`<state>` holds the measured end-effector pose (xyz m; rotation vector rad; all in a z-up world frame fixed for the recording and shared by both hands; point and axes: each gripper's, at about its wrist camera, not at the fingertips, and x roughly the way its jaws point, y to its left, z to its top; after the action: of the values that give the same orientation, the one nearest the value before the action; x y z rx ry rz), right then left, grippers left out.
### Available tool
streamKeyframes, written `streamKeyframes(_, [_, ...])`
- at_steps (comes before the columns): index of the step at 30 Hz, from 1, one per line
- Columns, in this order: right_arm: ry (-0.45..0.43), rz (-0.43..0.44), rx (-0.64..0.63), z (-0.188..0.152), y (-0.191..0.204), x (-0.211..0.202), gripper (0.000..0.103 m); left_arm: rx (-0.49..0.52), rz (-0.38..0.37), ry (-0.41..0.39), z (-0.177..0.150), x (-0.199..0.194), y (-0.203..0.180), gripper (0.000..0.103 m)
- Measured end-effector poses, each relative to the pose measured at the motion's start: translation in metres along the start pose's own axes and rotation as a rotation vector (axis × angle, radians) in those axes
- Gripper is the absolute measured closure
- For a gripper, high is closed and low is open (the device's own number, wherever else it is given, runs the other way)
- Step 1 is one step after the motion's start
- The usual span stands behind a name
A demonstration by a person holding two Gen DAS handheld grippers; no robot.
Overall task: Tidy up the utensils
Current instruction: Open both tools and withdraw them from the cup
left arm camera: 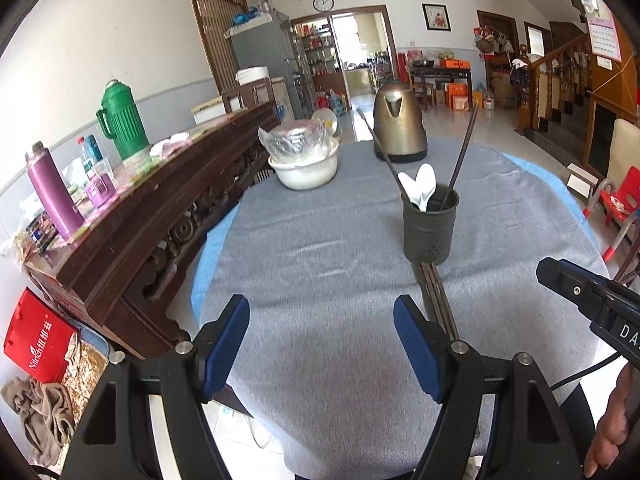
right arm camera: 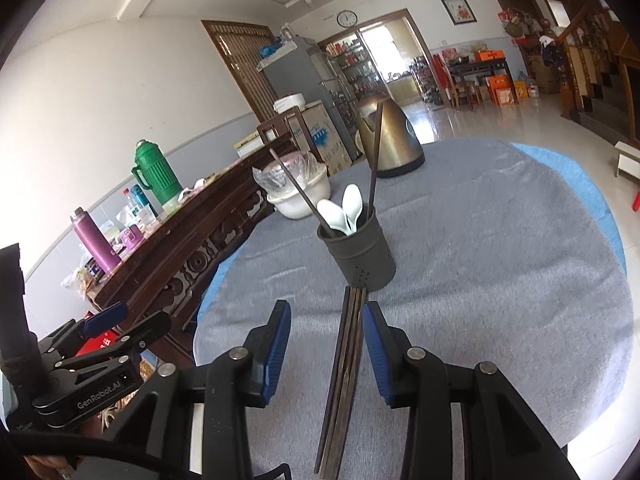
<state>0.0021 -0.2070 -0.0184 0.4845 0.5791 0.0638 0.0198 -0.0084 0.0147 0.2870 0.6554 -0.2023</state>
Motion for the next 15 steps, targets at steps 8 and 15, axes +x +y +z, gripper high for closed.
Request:
streamKeyframes(8, [0.047,-0.009,0.001,-0.010,-0.003,0.018,0.062,-0.016,-0.003,0.036,-0.007,0.018,0.004,0.028])
streamKeyframes(15, [0.116,-0.038,0.007,-0.020,-0.010,0.048,0.063,-0.033,-0.040,0.111,-0.018,0.053,0.003,0.028])
